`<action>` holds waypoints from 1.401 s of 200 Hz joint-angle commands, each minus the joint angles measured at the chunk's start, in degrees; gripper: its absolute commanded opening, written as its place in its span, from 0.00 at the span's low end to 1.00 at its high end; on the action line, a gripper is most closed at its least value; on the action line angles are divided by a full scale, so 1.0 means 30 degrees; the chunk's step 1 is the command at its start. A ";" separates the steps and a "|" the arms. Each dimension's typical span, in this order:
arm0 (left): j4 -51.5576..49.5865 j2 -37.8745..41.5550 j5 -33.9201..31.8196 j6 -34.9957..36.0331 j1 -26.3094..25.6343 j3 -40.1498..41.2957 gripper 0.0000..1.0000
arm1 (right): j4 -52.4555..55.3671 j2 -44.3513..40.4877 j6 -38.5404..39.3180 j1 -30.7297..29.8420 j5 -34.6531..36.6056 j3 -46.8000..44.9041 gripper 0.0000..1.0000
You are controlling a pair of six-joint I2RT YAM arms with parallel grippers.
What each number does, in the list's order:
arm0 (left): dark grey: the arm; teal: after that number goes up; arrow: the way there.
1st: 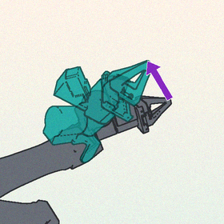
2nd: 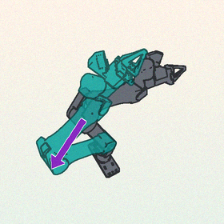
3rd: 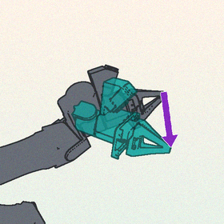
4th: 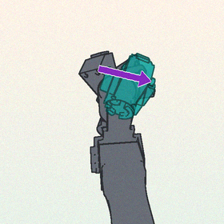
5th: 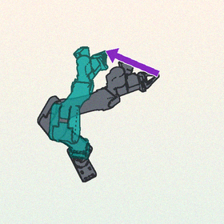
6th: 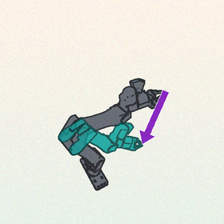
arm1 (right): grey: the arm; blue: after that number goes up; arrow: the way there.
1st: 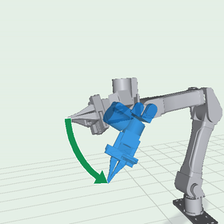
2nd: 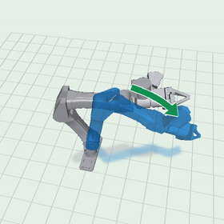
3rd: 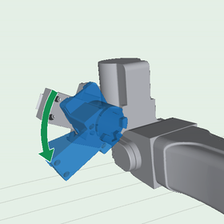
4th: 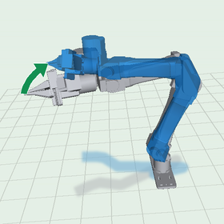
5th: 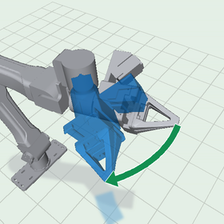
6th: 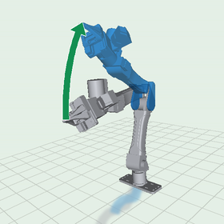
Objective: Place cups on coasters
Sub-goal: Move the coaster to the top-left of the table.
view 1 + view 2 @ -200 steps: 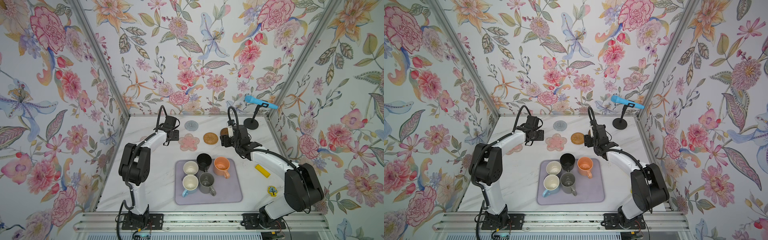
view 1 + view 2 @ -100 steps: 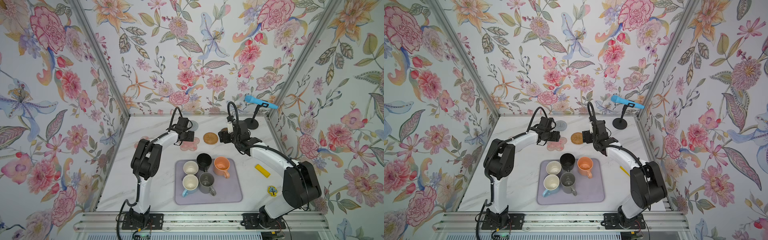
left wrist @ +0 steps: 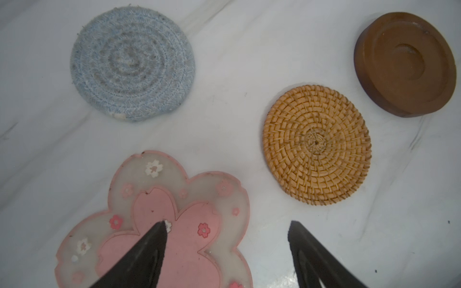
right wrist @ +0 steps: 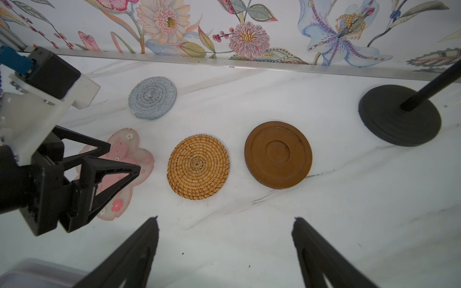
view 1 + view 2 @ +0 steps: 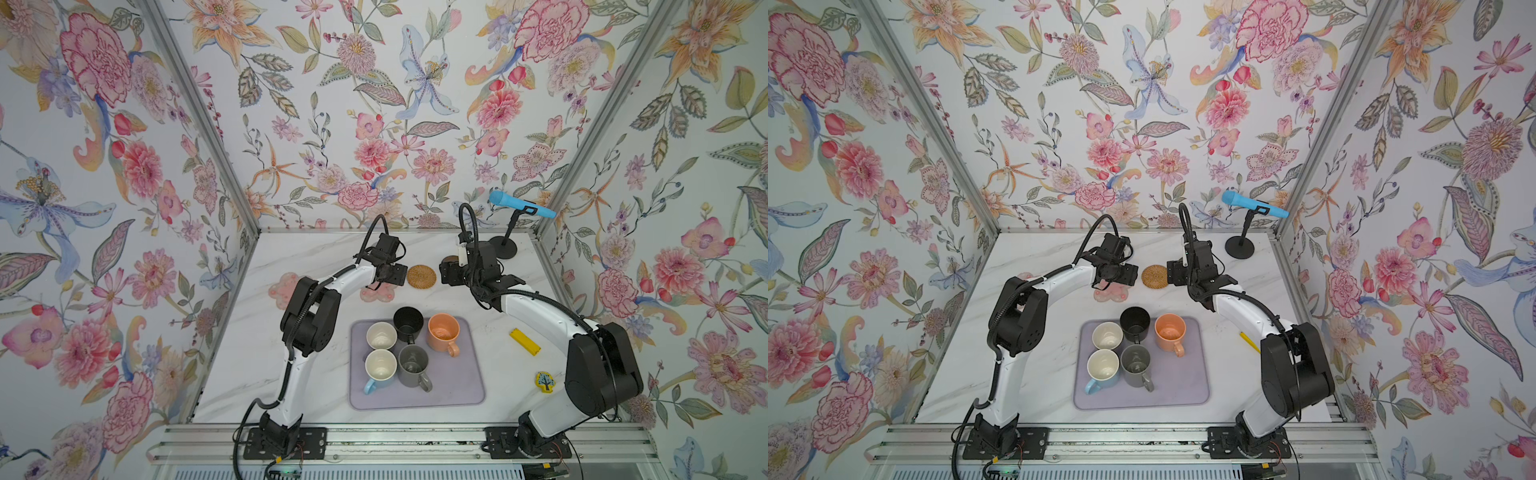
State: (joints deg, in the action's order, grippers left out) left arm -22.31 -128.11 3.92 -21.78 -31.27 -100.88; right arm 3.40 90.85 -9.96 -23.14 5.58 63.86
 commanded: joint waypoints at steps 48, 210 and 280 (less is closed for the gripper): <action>-0.1741 -0.1303 -0.2107 0.0432 -0.0665 -0.0743 0.80 | 0.0390 0.0025 -0.0029 0.0082 0.0030 0.0176 0.86; -0.3114 -0.1580 -0.4637 -0.0305 -0.0469 0.0283 0.77 | 0.0369 -0.0501 -0.0085 0.0116 0.0233 -0.0168 0.86; -0.2844 -0.0555 -0.4708 -0.0577 0.0475 0.1690 0.75 | 0.0365 -0.0911 -0.0303 0.0109 0.0248 -0.0388 0.86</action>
State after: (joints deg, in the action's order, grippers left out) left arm -26.89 -130.52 -7.99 -23.38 -31.90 -99.22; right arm 3.66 90.26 -9.96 -23.05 5.58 63.68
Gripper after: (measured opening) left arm 0.752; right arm 0.858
